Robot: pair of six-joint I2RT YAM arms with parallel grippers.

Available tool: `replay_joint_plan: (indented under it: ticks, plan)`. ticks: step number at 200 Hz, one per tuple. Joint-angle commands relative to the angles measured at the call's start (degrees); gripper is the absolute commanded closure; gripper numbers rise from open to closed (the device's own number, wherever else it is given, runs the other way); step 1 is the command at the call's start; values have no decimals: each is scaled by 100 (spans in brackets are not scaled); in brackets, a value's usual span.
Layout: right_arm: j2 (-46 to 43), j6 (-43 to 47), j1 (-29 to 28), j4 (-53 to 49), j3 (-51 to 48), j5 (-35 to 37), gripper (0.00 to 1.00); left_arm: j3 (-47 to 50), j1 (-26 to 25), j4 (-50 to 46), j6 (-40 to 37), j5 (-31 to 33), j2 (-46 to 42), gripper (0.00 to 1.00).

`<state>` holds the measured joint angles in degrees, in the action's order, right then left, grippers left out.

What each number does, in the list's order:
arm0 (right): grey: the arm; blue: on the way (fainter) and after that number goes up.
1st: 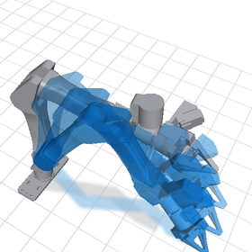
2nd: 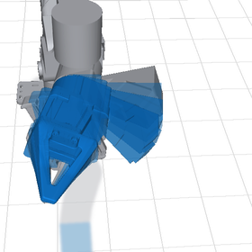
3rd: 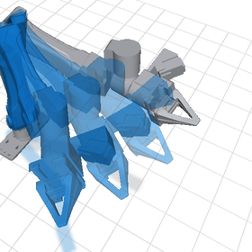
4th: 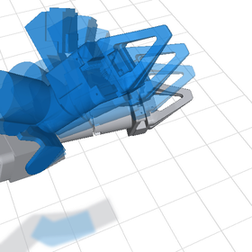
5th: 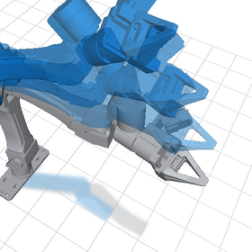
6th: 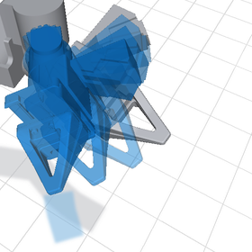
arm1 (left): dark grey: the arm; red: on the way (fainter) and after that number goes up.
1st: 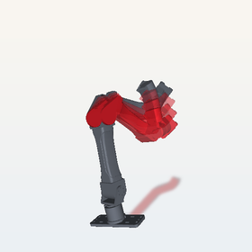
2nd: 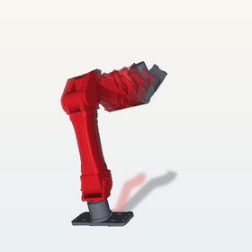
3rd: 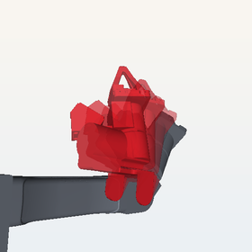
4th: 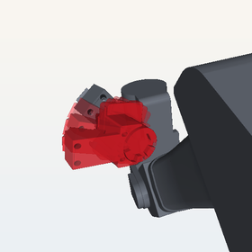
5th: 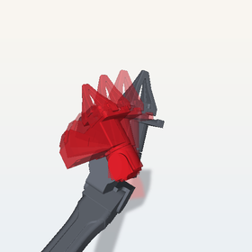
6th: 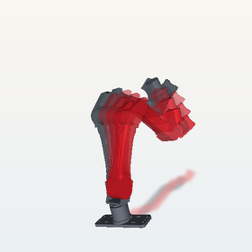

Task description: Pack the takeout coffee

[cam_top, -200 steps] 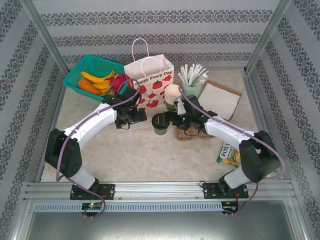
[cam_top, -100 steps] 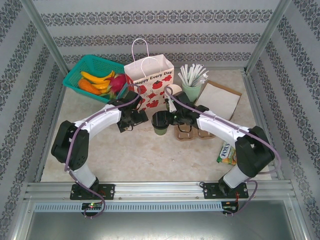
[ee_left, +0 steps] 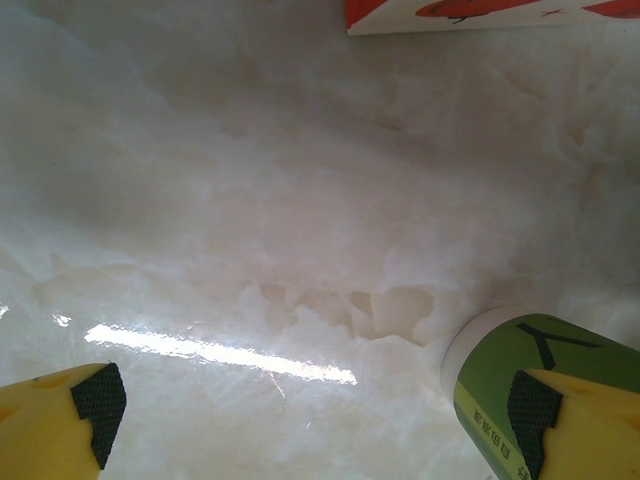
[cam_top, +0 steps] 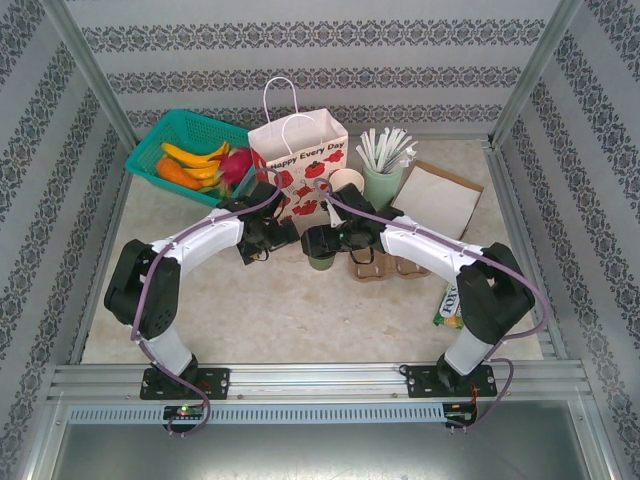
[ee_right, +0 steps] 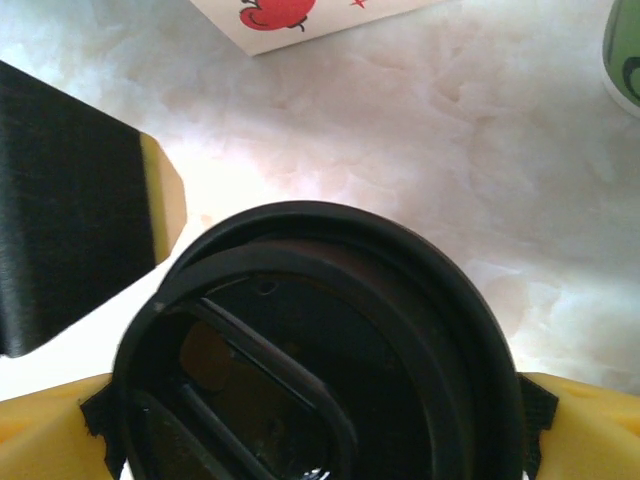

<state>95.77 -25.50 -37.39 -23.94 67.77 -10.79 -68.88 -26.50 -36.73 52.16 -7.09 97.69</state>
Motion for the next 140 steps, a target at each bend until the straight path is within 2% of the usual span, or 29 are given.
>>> replay_joint_plan:
  ticks: [1, 75, 119, 140]
  plan:
    - [240, -20, -51, -259, 124, 215, 6, 92, 31, 105, 75, -46, 57, 0]
    - [91, -184, -65, 127, 26, -259, 3, 36, -5, 121, 56, -161, 42, 0]
    - [-88, -173, 44, 254, -211, -316, 19, -2, -26, 65, 49, -73, -112, 0]
    - [-184, -117, 99, 232, -280, -334, 23, -46, -22, 77, 23, -89, -127, 0]
